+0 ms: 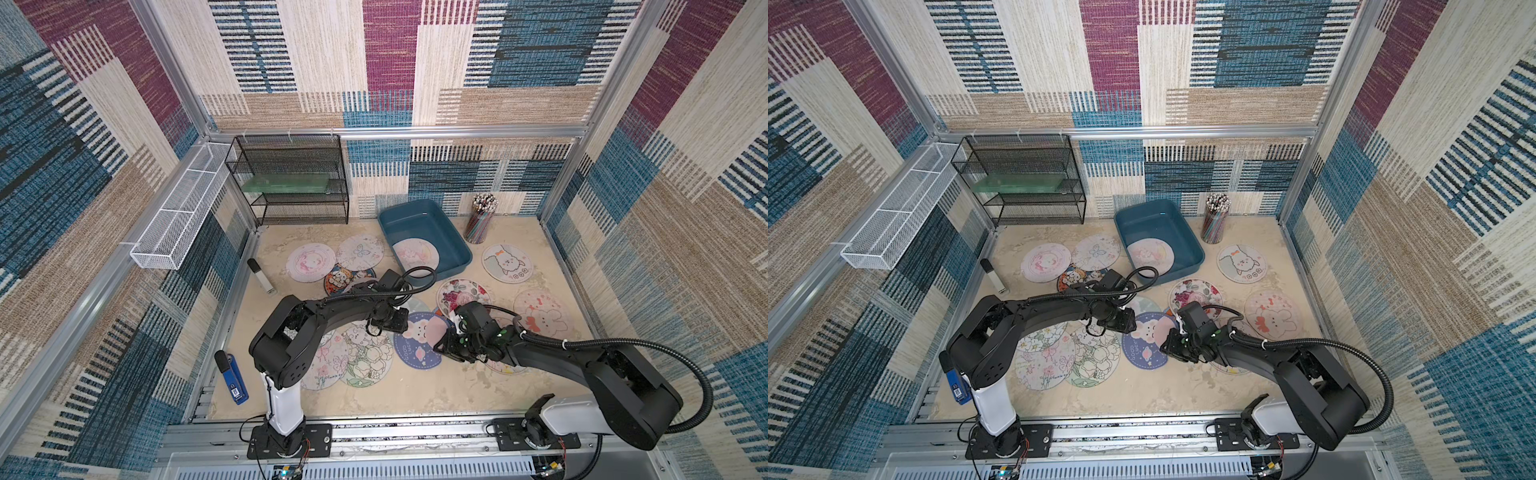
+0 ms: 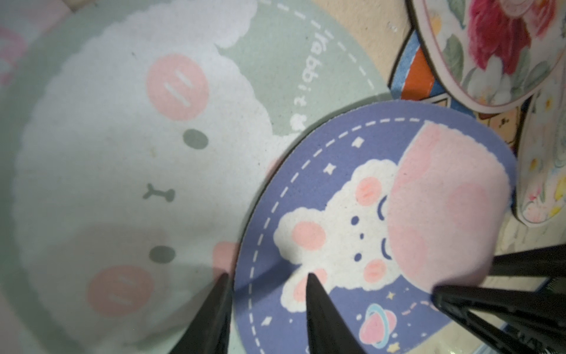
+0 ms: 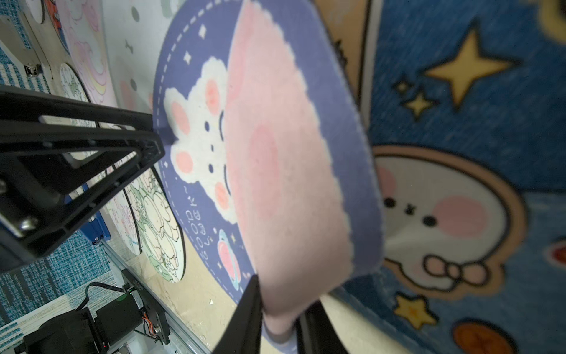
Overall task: Put the coasters into the storage box
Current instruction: Pick up the coaster from the coaster.
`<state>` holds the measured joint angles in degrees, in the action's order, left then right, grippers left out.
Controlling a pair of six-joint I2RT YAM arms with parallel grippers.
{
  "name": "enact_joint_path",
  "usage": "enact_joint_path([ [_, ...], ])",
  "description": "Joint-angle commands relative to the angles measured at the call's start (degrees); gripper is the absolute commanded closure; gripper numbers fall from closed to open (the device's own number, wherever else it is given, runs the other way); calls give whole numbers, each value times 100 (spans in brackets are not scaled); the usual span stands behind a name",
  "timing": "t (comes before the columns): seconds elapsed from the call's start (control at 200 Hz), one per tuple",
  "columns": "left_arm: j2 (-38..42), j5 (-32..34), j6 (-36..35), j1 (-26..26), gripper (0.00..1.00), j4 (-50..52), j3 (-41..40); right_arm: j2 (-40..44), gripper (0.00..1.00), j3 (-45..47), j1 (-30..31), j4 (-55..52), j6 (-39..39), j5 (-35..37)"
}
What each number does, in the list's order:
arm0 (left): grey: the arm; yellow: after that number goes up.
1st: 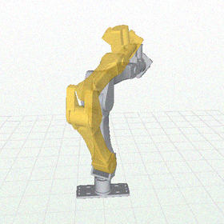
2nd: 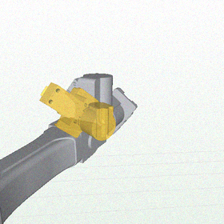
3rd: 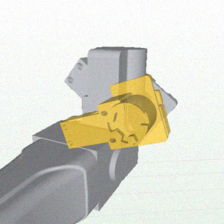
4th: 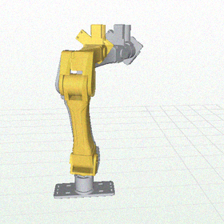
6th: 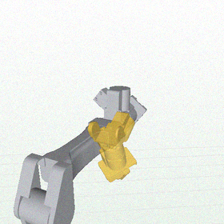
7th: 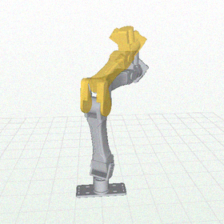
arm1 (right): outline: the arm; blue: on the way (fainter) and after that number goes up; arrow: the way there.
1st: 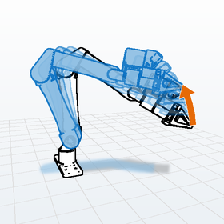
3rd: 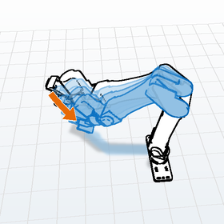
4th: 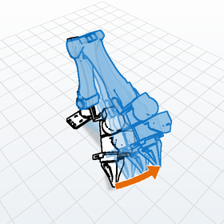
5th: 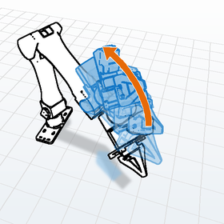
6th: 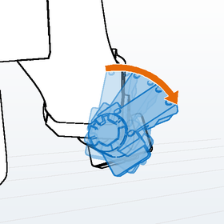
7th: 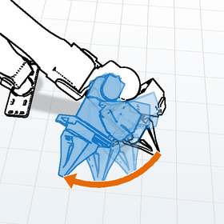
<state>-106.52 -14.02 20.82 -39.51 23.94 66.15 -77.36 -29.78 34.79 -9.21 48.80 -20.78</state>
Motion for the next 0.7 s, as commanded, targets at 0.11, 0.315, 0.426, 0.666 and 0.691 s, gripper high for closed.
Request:
enact_joint_path([
  [0.11, 238, -110, 112, 3, 57, 345, 0, 205, 87, -357, 2, -637, -358, 186],
  [0.315, 739, -26, 322, 161, 41, 320, 3, 347, 87, -866, -29, -1248, -574, 266],
  [0.426, 1140, 50, 454, 307, 36, 287, -88, 490, 87, -1299, -105, -1690, -723, 304],
  [0.666, 1989, 206, 589, 691, 29, 339, -470, 440, 87, -2529, -486, -2428, -1250, 400],
  [0.691, 2056, 207, 587, 734, 28, 339, -544, 375, 87, -2694, -542, -2471, -1327, 399],
])
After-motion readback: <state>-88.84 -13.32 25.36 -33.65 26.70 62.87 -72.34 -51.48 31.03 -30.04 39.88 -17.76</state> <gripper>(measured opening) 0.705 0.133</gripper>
